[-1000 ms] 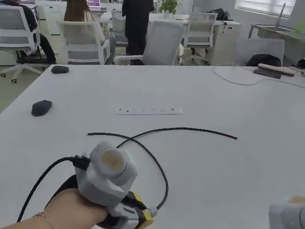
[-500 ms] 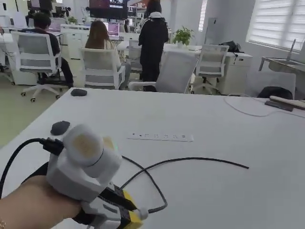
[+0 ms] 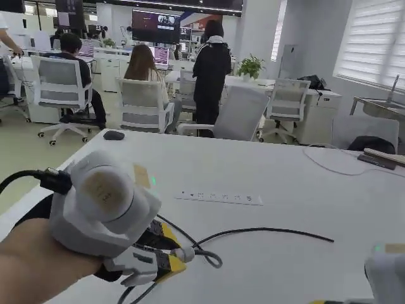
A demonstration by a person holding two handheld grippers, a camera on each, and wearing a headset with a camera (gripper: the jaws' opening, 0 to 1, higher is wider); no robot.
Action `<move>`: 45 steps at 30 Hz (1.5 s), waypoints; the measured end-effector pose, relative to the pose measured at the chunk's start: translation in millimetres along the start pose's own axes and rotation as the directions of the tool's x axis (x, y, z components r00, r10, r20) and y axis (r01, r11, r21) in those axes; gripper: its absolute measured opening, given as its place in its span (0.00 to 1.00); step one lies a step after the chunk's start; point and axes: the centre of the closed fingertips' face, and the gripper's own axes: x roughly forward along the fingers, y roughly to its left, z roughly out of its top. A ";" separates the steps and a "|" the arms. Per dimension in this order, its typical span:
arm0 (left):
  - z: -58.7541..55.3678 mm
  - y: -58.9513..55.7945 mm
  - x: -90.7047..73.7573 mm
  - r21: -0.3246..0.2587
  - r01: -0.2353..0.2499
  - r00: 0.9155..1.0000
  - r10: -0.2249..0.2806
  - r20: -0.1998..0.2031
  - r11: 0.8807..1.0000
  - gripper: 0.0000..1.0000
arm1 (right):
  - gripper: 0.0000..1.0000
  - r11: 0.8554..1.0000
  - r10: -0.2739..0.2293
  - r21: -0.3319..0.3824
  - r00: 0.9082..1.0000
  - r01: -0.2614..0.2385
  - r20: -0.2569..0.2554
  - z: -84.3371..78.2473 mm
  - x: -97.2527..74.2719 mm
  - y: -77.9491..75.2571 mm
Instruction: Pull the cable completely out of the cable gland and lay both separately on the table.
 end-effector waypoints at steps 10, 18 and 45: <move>6.8 1.1 -6.2 0.040 -0.032 0.999 0.032 0.011 0.999 0.16 | 0.40 0.960 0.147 -0.242 0.989 -0.143 -0.002 52.7 12.1 12.4; 8.2 -5.3 -8.6 0.076 -0.017 1.000 0.017 0.003 0.997 0.16 | 0.39 0.902 0.228 -0.360 0.971 -0.238 -0.068 59.1 20.2 20.2; 12.3 -46.9 -9.4 0.213 0.120 0.991 -0.129 0.027 0.970 0.16 | 0.29 0.698 0.571 -0.326 0.771 -0.637 -0.282 59.5 41.1 65.3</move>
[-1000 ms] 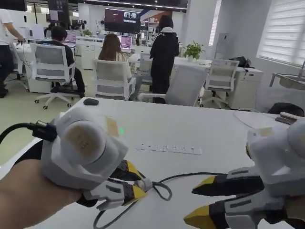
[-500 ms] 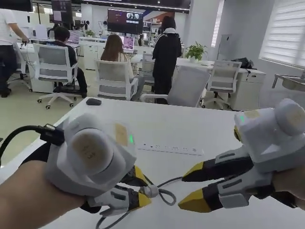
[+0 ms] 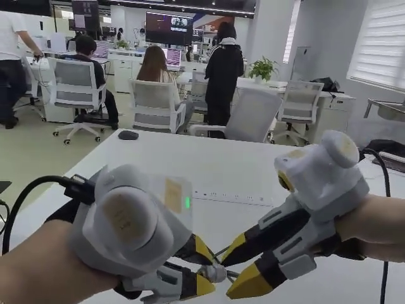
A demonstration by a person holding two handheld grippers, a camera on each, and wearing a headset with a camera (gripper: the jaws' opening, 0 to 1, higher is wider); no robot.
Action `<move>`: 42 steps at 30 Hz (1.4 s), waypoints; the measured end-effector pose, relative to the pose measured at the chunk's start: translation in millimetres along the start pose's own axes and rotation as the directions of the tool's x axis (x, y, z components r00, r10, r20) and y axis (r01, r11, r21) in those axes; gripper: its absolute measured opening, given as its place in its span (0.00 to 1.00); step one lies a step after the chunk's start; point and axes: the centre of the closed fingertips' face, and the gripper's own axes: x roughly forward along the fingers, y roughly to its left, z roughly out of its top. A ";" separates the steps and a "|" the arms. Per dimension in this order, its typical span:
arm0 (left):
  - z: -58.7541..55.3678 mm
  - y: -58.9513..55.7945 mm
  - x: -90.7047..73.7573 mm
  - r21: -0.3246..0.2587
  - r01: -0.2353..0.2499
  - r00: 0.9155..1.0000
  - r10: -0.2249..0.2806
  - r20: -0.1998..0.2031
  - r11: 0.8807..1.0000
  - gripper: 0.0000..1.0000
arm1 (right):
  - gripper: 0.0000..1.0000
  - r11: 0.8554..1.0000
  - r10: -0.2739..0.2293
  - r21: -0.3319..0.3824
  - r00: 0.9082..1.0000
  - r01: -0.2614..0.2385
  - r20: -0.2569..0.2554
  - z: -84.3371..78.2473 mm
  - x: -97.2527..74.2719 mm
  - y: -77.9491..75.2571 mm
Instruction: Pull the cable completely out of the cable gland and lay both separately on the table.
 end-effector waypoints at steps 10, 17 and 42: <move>2.4 -7.8 -1.3 -0.059 0.049 0.996 -0.044 0.082 0.997 0.17 | 0.13 0.993 0.060 0.098 0.994 -0.069 0.096 -1.6 4.8 -0.6; -4.1 -7.2 0.6 -0.081 0.031 0.997 -0.025 0.071 0.996 0.18 | 0.12 0.978 -0.001 0.205 0.989 -0.030 0.146 -6.2 9.9 -3.2; -9.6 -22.1 12.2 -0.127 0.107 0.994 -0.103 0.039 0.986 0.16 | 0.11 0.984 -0.163 0.085 0.985 0.158 0.060 -19.3 15.7 7.0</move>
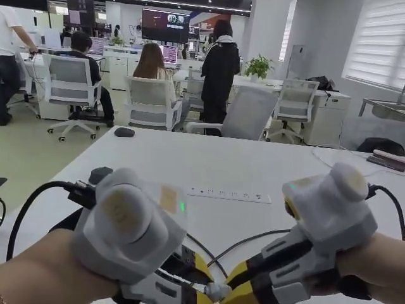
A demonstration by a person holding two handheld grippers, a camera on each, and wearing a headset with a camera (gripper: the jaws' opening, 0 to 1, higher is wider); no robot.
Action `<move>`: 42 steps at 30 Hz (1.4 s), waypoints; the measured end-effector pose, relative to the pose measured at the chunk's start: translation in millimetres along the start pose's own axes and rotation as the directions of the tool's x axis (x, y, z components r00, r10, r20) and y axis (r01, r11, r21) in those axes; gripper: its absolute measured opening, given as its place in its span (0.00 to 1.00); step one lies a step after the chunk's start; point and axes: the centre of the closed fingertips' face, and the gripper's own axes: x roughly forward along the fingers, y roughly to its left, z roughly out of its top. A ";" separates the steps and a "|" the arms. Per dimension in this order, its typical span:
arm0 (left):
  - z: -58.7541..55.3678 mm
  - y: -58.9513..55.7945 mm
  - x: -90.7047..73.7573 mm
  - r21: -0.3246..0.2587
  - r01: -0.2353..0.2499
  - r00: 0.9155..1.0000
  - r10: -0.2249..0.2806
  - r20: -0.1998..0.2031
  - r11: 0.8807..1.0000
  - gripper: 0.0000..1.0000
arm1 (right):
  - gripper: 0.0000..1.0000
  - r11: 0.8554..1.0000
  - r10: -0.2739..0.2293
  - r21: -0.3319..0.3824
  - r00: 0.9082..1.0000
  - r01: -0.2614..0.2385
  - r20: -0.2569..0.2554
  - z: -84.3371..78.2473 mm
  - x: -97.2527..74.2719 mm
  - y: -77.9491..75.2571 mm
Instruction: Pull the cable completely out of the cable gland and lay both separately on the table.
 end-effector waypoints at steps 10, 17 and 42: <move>-4.9 1.1 2.7 -0.123 0.049 0.999 -0.047 0.016 0.991 0.15 | 0.09 0.936 -0.207 -0.308 0.973 0.169 -0.098 -4.6 3.7 -3.9; -6.8 -1.1 4.4 -0.265 0.130 0.991 -0.114 0.077 0.955 0.16 | 0.09 0.806 -0.379 -0.538 0.913 0.247 -0.149 -6.5 3.4 -4.7; 1.1 -17.4 4.0 0.314 -0.026 0.994 0.059 -0.094 0.949 0.16 | 0.21 0.959 -0.170 -0.251 0.974 0.129 -0.149 -6.5 0.6 3.9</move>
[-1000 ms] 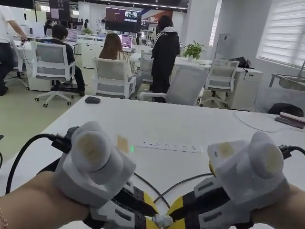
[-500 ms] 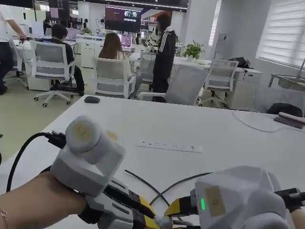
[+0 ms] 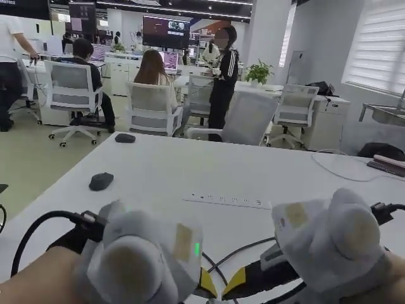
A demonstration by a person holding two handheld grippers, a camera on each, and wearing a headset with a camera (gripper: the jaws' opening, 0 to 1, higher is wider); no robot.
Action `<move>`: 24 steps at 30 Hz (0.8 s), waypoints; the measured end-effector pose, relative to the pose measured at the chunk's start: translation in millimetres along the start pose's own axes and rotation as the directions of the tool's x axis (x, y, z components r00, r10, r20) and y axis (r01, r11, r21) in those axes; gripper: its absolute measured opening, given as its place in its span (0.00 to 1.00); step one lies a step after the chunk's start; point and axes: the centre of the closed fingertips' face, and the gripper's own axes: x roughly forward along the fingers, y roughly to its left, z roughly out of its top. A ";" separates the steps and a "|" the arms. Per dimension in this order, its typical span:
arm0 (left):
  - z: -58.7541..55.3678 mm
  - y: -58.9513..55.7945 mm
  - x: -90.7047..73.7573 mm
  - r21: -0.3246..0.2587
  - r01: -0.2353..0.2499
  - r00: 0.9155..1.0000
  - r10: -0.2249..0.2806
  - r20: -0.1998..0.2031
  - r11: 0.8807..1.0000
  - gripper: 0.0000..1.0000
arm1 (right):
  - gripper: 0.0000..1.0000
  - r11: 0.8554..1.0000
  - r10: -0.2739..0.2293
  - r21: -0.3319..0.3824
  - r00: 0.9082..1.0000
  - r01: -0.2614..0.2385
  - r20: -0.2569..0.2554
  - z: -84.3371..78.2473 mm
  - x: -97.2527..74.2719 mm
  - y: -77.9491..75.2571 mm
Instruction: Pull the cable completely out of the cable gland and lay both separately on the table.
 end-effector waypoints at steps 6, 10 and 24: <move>1.6 0.7 0.9 0.007 -0.004 1.000 0.004 0.005 1.000 0.16 | 0.17 1.000 0.015 0.009 0.999 -0.015 -0.031 -7.7 4.5 2.3; -0.8 2.4 2.2 -0.035 0.002 1.000 -0.002 0.008 0.999 0.16 | 0.12 1.000 -0.008 -0.016 0.999 0.007 -0.033 -9.1 6.4 5.7; -2.6 13.2 5.0 -0.487 0.089 0.987 -0.012 0.159 0.869 0.16 | 0.11 0.941 -0.245 -0.256 0.968 0.223 -0.058 -9.5 2.4 -7.8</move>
